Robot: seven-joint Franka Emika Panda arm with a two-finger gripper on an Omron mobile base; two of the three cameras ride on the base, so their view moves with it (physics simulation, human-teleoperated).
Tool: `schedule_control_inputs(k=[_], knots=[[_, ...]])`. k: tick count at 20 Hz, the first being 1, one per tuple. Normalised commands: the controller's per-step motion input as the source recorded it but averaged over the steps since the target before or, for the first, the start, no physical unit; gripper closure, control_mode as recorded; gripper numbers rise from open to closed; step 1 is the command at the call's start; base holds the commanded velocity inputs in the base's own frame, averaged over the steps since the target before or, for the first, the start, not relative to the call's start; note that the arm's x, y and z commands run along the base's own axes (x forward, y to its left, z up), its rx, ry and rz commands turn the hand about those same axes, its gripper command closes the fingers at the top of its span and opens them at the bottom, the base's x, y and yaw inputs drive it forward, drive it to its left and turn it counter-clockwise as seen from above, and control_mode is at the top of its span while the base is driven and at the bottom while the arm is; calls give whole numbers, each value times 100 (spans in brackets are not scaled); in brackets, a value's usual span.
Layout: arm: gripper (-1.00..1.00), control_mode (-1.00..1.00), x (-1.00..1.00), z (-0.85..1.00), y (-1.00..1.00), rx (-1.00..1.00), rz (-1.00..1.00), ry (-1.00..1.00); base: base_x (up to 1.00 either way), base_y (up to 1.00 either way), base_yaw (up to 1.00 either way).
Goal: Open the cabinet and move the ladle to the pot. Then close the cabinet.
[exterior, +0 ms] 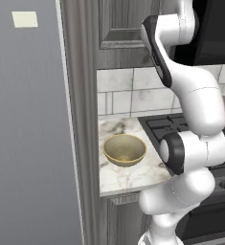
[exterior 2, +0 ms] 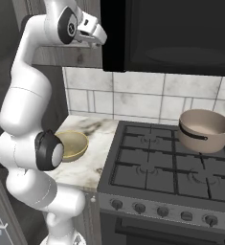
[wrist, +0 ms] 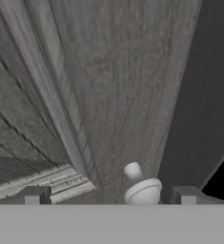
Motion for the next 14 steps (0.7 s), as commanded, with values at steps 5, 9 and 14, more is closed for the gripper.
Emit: schedule_control_inputs(k=[5,9,14], knots=[[-100,-100,49,-1,-19,0,-4,1,0,0,0],[100,-100,58,-15,-19,0,0,2,0,0,0],[100,-100,52,-26,-32,2,0,2,0,0,0]])
